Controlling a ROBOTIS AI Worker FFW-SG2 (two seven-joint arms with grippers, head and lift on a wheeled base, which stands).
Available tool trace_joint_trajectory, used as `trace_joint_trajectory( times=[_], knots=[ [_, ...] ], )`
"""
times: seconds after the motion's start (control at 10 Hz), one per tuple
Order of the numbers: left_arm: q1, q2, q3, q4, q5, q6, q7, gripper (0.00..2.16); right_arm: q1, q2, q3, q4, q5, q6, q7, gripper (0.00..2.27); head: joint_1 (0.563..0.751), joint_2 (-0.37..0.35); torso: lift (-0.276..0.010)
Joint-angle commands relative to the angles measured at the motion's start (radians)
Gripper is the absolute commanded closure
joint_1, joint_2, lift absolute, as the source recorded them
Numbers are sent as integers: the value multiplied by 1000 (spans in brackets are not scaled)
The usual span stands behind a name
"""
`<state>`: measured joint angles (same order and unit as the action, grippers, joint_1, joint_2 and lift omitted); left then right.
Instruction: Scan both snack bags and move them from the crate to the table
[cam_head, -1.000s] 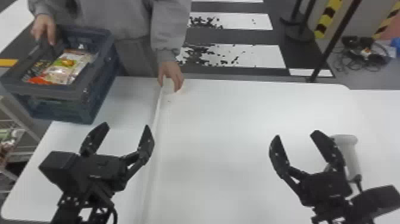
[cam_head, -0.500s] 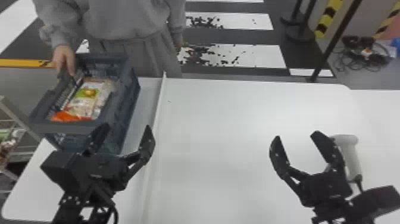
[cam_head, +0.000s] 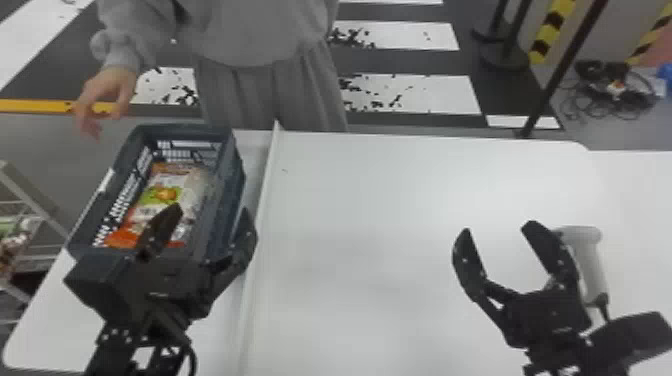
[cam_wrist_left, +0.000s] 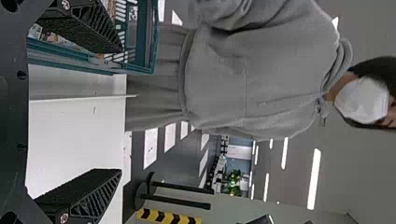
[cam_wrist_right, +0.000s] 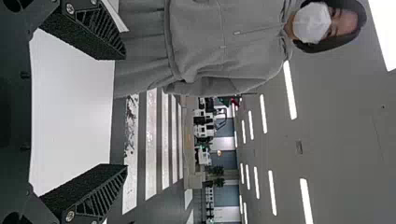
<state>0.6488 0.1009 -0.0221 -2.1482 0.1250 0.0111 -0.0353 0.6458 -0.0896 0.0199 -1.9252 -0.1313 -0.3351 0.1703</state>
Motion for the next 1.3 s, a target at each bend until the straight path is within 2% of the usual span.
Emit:
trace_joint_trajectory(
  times=[0.0, 0.1, 0.3, 0.5, 0.7, 0.8, 1.0, 1.2],
  knots=[
    [-1, -1, 25, -12, 1, 0, 0, 97, 0, -1, 0, 0, -1, 0, 0, 103, 695, 18, -88],
    [-15, 0, 54, -19, 5, 13, -5, 100, 0, -1, 0, -1, 1, 0, 0, 103, 695, 23, -88],
    [-57, 0, 145, -32, 45, 111, -32, 110, 0, -1, 0, -1, 1, 0, 0, 103, 695, 58, -88],
    [-112, 3, 229, -39, 88, 264, -60, 130, -2, -1, 0, -1, 1, 0, 0, 103, 695, 103, -88],
    [-202, 11, 277, -41, 94, 470, -92, 130, -5, -1, 5, -1, 4, 6, 0, 103, 695, 154, -88],
    [-262, 11, 301, -36, 93, 614, -113, 130, -5, -1, 6, -1, 4, 6, 0, 103, 695, 170, -88],
    [-370, 16, 312, -9, 62, 801, -150, 124, -5, -1, 6, -1, 6, 3, 0, 103, 695, 182, -88],
    [-456, 25, 306, 60, 25, 893, -175, 130, -5, -1, 6, -1, 7, 3, 0, 103, 695, 187, -88]
  ],
)
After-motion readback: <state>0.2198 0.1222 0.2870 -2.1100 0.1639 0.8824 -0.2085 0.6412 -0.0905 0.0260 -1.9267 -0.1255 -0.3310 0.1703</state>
